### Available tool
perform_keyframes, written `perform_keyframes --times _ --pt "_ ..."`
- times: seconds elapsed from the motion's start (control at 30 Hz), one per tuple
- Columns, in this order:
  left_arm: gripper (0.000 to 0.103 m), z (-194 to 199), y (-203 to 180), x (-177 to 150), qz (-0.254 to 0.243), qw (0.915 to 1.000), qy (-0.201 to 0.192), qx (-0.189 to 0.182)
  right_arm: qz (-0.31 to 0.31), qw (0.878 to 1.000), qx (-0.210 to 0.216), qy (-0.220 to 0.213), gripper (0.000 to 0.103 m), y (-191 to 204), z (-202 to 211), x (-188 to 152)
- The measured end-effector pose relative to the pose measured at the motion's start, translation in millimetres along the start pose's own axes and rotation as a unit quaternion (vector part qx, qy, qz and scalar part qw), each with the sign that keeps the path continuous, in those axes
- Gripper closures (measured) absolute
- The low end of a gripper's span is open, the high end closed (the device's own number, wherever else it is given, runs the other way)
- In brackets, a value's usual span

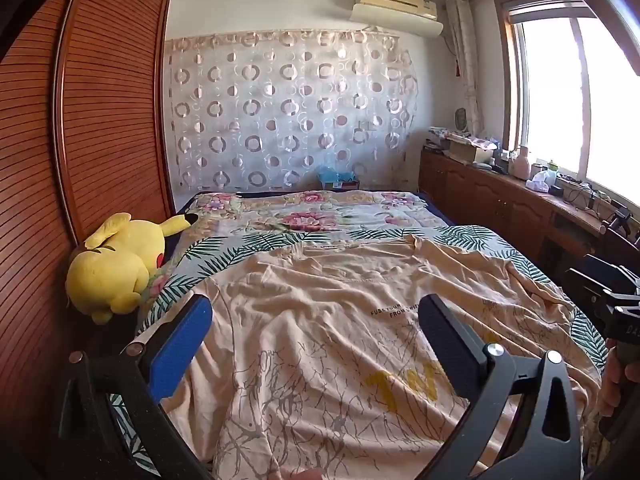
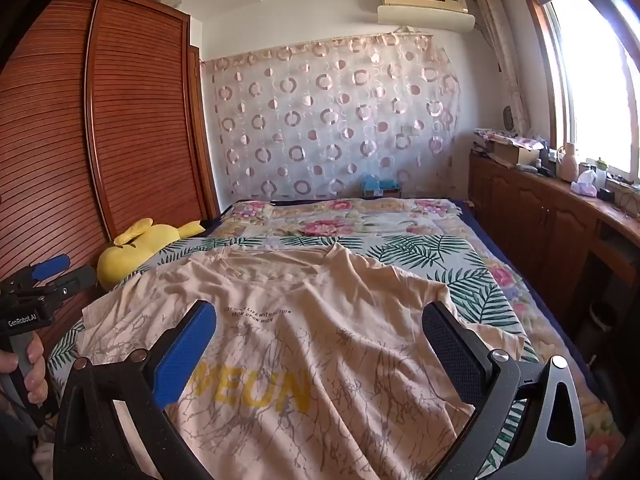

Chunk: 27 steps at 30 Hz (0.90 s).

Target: Fold small clothes

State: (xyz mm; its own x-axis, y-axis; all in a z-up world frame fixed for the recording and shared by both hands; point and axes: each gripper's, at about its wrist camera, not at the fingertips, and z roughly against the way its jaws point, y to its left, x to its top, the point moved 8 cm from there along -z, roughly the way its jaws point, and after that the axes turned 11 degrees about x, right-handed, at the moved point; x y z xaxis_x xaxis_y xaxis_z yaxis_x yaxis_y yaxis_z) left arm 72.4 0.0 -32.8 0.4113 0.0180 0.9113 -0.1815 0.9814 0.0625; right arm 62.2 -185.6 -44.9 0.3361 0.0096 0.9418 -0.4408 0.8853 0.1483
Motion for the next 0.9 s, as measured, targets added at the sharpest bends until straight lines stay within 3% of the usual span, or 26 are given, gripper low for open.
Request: perform_keyframes --times 0.9 --pt "0.000 -0.7 0.9 -0.6 -0.002 1.0000 0.003 0.001 0.005 1.000 -0.003 0.004 0.000 -0.1 -3.8 -4.0"
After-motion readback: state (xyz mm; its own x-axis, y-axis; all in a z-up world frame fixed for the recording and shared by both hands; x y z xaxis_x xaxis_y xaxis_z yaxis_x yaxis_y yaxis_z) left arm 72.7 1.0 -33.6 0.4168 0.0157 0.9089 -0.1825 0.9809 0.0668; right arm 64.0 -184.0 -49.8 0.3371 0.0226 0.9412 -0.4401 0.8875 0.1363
